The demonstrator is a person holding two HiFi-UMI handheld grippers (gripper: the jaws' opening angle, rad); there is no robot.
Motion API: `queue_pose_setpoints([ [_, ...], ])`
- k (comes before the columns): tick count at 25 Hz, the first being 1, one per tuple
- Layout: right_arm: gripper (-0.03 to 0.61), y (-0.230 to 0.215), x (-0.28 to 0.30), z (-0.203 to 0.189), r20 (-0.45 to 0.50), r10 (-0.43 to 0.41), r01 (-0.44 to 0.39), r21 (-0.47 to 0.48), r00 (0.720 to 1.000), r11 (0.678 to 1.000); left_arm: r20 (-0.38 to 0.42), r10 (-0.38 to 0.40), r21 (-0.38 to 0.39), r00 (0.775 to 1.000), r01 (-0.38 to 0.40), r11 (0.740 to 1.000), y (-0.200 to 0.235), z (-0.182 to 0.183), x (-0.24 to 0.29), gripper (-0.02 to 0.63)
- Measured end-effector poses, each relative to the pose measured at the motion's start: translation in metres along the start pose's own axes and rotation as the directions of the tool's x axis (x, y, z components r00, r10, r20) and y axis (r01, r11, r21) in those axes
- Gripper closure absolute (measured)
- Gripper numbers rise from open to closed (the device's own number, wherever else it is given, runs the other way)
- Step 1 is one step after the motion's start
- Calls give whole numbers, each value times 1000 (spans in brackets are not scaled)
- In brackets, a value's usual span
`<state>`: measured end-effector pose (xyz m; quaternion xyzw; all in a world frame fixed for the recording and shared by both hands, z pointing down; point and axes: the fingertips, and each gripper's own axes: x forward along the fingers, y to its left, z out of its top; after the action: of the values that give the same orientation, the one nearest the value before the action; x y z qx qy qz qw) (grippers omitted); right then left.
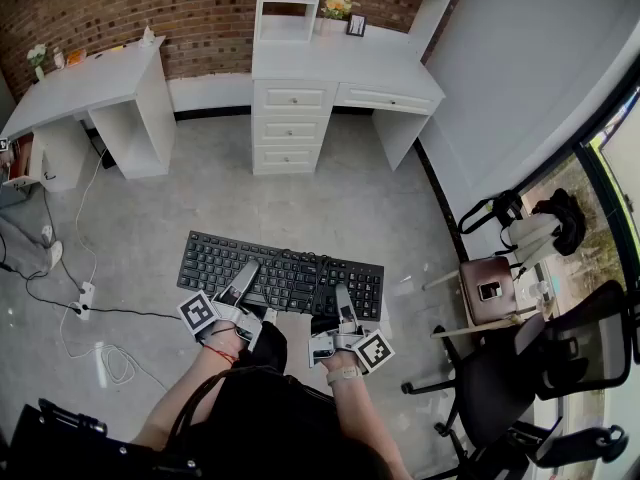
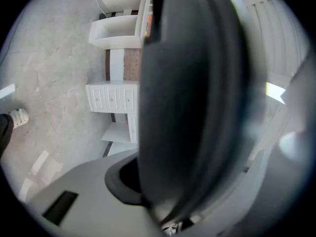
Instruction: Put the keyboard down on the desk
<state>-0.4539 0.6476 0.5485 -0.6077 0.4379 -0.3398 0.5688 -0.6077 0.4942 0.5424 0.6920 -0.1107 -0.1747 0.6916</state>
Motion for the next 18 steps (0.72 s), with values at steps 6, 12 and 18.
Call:
queue_pose_setpoints([
  [6, 502, -18, 59, 17, 1, -16, 16, 9, 1000, 1000, -6, 26, -26, 1000, -26, 999, 19, 29, 59, 488],
  [12, 500, -28, 136, 35, 1, -20, 20, 4, 1000, 1000, -24, 38, -19, 999, -38, 999, 22, 70, 132, 489],
  [18, 499, -32, 206, 38, -23, -21, 21, -7, 1000, 1000, -5, 37, -32, 999, -37, 999, 24, 115, 180, 489],
])
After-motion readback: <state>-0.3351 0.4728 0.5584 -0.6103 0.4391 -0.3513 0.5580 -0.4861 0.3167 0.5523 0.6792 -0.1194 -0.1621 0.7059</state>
